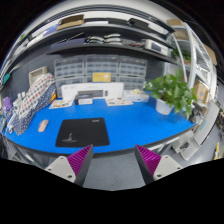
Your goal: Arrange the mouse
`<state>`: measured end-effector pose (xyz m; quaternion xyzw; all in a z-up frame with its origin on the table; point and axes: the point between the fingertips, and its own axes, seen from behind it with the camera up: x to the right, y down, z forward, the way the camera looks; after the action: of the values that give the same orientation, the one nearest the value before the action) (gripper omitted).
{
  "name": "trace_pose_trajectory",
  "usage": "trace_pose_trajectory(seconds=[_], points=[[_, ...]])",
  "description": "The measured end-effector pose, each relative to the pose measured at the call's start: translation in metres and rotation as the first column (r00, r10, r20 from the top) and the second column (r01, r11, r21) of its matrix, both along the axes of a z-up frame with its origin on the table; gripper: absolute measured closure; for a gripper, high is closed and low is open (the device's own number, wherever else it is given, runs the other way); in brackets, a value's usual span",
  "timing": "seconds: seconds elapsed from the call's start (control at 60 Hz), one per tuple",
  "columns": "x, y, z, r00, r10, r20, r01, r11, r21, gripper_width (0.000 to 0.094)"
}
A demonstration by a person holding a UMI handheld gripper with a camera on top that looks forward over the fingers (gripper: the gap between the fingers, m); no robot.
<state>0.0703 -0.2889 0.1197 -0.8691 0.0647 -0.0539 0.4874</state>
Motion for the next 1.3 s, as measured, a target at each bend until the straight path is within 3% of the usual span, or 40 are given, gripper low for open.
trace_pose_trajectory(seconds=[0.15,0.417,0.6,0.883,1.0,1.017,1.067,1.3], points=[[-0.110,0.015,-0.051,0.992,0.123,-0.042,-0.125,0.990,-0.063,0.0088],[-0.294,0.081,-0.097,0.950,0.308,-0.047,-0.311,0.944,-0.113,0.0084],[-0.362,0.152,-0.109,0.955,0.291,-0.062,-0.297,0.948,-0.115,0.0089],[-0.389,0.245,-0.121,0.969,0.239,-0.053,-0.244,0.964,-0.107,0.0121],[-0.395,0.268,-0.127,0.970,0.231,-0.082,-0.239,0.965,-0.107,0.0258],[-0.395,0.270,-0.127,0.971,0.227,-0.077,-0.234,0.967,-0.101,0.0215],[-0.397,0.275,-0.127,0.970,0.231,-0.073,-0.237,0.967,-0.093,0.0465],[-0.397,0.275,-0.129,0.972,0.222,-0.081,-0.230,0.967,-0.109,0.0596]])
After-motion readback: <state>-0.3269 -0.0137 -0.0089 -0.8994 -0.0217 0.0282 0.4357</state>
